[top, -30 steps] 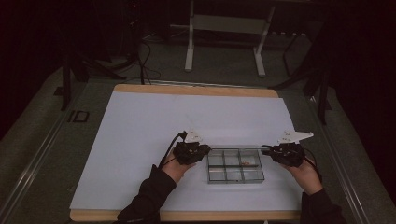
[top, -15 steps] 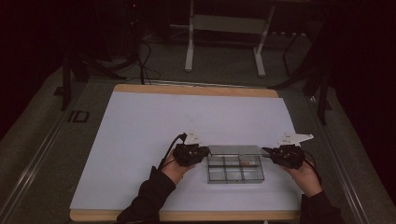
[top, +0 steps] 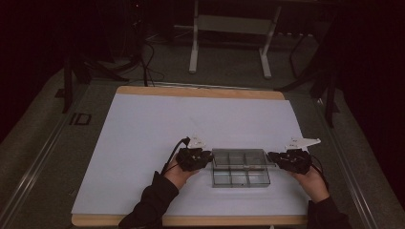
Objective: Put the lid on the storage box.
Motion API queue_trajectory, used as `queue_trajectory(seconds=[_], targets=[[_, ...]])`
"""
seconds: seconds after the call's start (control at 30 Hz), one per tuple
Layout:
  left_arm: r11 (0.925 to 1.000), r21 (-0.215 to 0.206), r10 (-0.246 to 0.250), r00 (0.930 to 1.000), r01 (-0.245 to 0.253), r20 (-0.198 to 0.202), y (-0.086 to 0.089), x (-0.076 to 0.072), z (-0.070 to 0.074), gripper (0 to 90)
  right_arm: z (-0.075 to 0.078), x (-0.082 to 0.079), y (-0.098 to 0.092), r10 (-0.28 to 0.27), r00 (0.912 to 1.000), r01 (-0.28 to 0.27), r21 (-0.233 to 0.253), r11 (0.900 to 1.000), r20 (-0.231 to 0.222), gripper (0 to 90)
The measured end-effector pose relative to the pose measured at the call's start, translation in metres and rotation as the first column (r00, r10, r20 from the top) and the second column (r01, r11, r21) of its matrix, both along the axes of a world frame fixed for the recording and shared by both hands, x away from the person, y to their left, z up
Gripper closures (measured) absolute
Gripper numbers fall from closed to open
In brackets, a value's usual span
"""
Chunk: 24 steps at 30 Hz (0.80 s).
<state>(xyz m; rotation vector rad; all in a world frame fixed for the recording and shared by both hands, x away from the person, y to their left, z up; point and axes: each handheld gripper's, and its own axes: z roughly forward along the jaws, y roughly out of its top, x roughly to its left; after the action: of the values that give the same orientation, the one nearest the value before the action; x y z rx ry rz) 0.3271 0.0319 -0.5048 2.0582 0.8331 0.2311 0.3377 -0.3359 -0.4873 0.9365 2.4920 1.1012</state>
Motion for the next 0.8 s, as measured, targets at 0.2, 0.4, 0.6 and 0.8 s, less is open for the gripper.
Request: queue_trajectory(seconds=[0.2, 0.4, 0.6, 0.8], targets=[[0.9998, 0.002, 0.018, 0.9997, -0.018, -0.015, 0.004, 0.002, -0.002, 73.6, -0.003, 0.000, 0.000, -0.001, 1.0000, 0.001, -0.005, 1.000, -0.008, 78.9], [0.9998, 0.006, 0.019, 0.9995, -0.019, -0.026, 0.005, 0.002, -0.003, 73.6, -0.006, 0.001, 0.001, 0.000, 0.9999, -0.001, -0.016, 1.000, -0.014, 78.5], [0.9997, -0.005, 0.024, 0.9995, -0.024, -0.022, 0.005, 0.004, -0.003, 73.6, -0.011, 0.003, -0.001, -0.011, 0.9996, 0.010, -0.029, 1.000, -0.025, 78.2], [0.9991, -0.026, 0.032, 0.9987, -0.033, -0.041, 0.007, 0.004, -0.004, 64.1, -0.007, 0.003, -0.005, -0.030, 0.9994, 0.030, 0.006, 1.000, -0.019, 70.6]])
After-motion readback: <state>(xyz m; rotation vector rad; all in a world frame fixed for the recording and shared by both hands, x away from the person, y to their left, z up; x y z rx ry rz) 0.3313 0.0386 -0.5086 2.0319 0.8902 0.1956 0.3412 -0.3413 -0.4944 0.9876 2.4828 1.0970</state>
